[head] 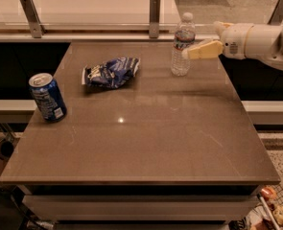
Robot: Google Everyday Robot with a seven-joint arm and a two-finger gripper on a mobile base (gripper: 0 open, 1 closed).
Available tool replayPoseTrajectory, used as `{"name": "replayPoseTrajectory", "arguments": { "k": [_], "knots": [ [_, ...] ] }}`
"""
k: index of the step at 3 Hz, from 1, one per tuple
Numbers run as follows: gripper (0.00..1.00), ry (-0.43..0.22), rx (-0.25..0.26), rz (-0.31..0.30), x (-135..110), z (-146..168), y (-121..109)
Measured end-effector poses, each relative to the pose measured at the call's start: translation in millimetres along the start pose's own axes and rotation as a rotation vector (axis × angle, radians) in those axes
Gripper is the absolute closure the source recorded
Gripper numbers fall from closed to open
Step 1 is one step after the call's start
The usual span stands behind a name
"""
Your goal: Move water bottle near pepsi can
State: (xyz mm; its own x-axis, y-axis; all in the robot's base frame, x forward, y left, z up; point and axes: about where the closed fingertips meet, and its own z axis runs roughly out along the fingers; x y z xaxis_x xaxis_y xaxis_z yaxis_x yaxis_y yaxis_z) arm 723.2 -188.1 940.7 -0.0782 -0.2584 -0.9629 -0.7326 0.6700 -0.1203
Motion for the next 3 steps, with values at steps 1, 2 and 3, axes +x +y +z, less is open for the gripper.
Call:
{"name": "replayPoseTrajectory", "arguments": {
  "k": [1,2,3],
  "knots": [
    [0.0,-0.063,0.006,0.026,0,9,1],
    [0.0,-0.104,0.002,0.043,1,17,4],
    [0.0,-0.128,-0.012,0.057,3,28,6]
  ]
}}
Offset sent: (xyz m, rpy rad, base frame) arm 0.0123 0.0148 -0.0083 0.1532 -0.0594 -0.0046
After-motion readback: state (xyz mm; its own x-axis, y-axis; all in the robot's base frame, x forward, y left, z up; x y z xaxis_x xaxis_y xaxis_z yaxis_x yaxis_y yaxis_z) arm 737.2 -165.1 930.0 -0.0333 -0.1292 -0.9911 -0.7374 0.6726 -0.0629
